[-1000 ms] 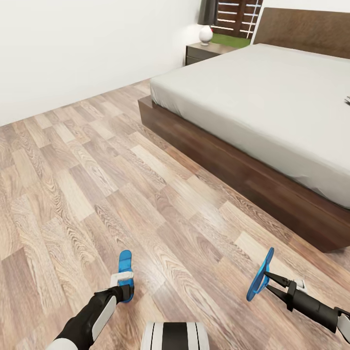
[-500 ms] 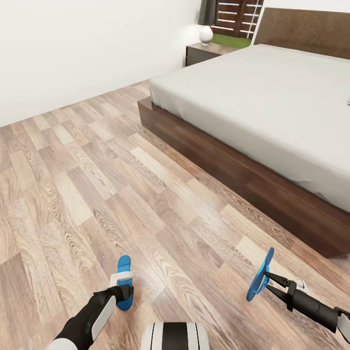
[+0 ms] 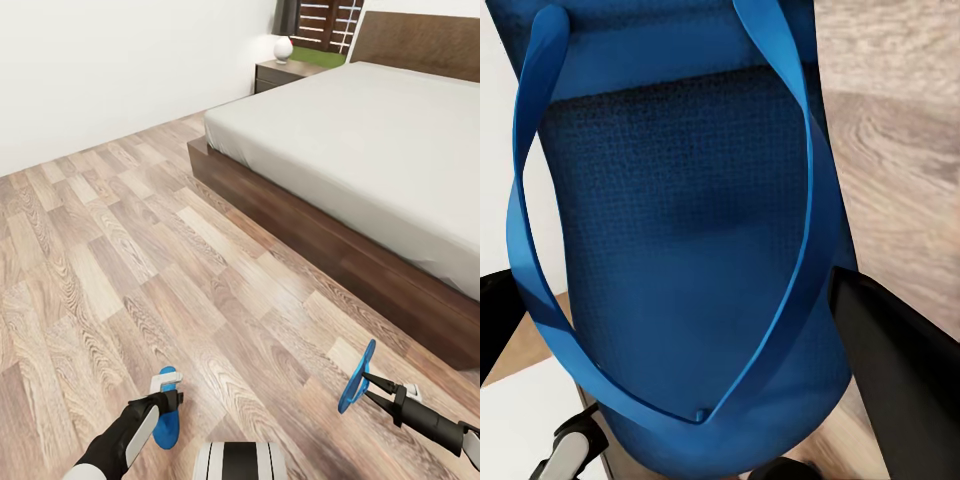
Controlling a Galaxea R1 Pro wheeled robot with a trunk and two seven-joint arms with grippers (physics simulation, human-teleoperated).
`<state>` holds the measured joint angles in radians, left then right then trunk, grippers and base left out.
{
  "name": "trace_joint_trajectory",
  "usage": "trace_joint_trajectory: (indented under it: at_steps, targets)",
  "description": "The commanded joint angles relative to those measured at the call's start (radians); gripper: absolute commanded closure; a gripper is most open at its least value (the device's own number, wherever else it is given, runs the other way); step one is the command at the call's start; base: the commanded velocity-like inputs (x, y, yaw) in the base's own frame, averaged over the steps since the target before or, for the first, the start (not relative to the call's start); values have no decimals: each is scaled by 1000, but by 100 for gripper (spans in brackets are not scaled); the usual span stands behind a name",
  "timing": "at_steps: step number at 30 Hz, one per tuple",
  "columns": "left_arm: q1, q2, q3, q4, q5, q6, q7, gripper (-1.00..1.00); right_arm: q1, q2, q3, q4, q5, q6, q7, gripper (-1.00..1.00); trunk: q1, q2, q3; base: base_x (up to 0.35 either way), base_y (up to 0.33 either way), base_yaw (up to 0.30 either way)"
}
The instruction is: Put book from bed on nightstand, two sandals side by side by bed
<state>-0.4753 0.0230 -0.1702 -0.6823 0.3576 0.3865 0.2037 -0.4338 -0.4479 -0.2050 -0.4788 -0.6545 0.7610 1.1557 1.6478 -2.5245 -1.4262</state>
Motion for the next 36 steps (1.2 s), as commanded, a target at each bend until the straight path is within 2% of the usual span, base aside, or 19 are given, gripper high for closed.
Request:
trace_joint_trajectory:
  at_steps: [1,4,19,36]
  targets:
    - [0,2,-7,-2,11,3,10,-100,0,0,-1,0,-4,6,1,100,0,0,-1,8,0,0]
    - [0,2,-6,-2,11,3,11,-100,0,0,-1,0,-4,6,2,100,0,0,-1,3,0,0]
    - [0,2,-6,-2,11,3,11,-100,0,0,-1,0,-4,6,1,100,7,-4,-59,0,0,0]
    - [0,5,-5,-3,11,3,11,-100,0,0,-1,0,-4,6,1,100,7,-4,-59,56,0,0]
